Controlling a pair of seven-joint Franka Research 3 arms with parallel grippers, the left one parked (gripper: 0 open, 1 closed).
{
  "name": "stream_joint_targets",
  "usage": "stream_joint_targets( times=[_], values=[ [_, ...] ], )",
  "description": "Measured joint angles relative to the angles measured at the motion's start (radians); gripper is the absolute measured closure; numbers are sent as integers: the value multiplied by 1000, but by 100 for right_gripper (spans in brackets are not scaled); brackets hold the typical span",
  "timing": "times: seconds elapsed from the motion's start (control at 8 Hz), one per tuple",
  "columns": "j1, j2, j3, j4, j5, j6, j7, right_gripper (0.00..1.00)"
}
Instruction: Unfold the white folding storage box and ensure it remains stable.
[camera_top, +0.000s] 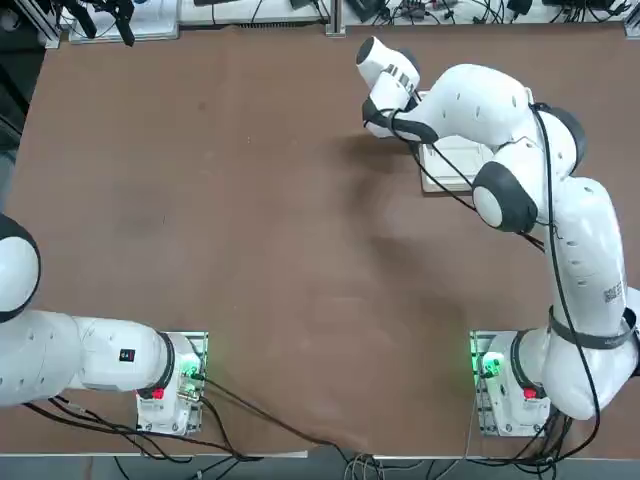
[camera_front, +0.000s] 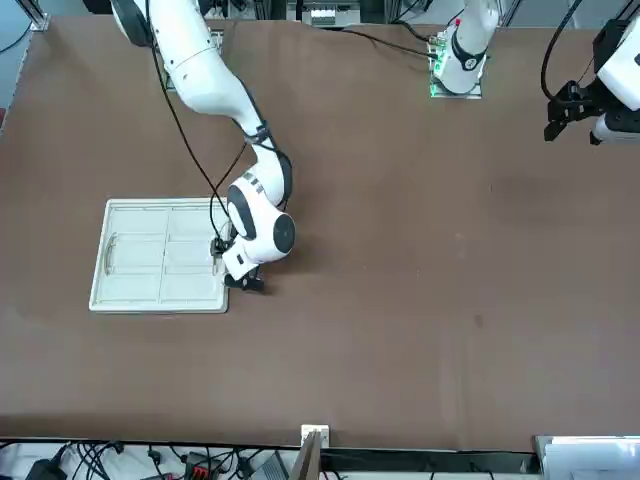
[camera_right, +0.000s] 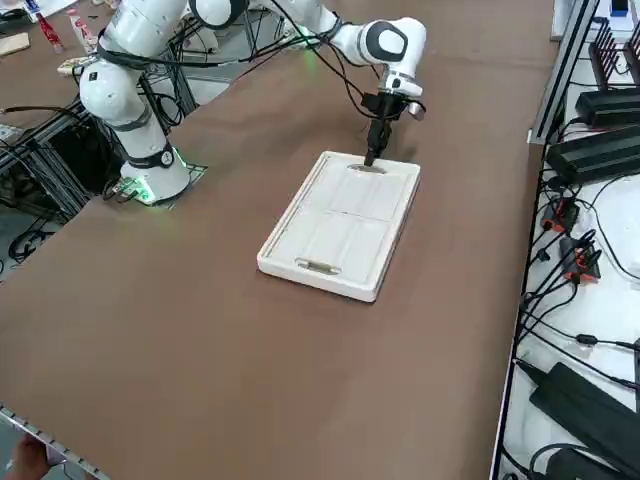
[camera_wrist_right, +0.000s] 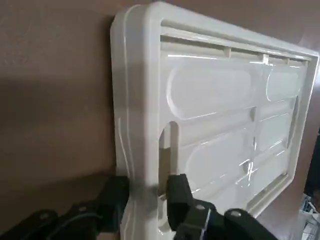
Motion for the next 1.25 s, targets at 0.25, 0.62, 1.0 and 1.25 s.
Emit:
stream_joint_targets(
  times=[0.25,0.62,1.0,1.25],
  values=[
    [4,1,1,1,0,3,4,73],
    [12,2,-3,1,-10,0,13,74],
    [63,7,-23,16,-83,-52,25,74],
    [84,6,-27,54,-124,-117,26,74]
  ],
)
